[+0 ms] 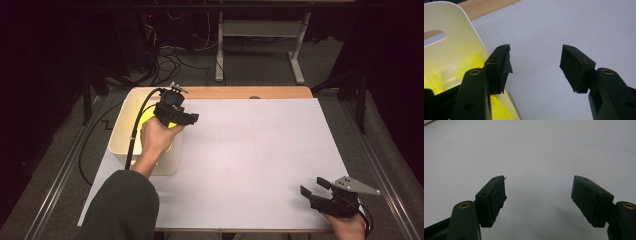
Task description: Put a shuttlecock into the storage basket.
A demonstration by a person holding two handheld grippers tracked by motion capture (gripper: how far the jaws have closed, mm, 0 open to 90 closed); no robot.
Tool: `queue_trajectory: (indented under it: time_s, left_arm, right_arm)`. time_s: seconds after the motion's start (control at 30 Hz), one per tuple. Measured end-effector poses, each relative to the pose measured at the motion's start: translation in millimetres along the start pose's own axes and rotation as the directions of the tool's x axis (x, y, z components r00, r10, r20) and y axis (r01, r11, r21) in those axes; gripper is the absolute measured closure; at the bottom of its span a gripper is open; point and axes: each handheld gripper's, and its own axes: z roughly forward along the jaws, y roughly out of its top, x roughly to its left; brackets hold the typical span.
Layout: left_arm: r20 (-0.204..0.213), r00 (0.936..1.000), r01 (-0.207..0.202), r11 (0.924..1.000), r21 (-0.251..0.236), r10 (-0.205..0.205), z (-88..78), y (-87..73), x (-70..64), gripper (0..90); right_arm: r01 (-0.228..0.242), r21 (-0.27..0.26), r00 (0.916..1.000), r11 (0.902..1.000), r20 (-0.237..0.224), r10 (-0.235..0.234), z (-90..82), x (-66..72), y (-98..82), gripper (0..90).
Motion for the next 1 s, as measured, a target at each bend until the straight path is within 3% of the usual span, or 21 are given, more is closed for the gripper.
queue_trajectory:
  time_s: [1.0]
  left_arm:
    - [0.050,0.9980,-0.040,0.9992,0.003,0.040,18.2,1.9,-30.3,42.0]
  right_arm:
    - [0.001,-0.002,1.0000,1.0000,-0.001,-0.001,-0.1,-0.1,0.0,28.2]
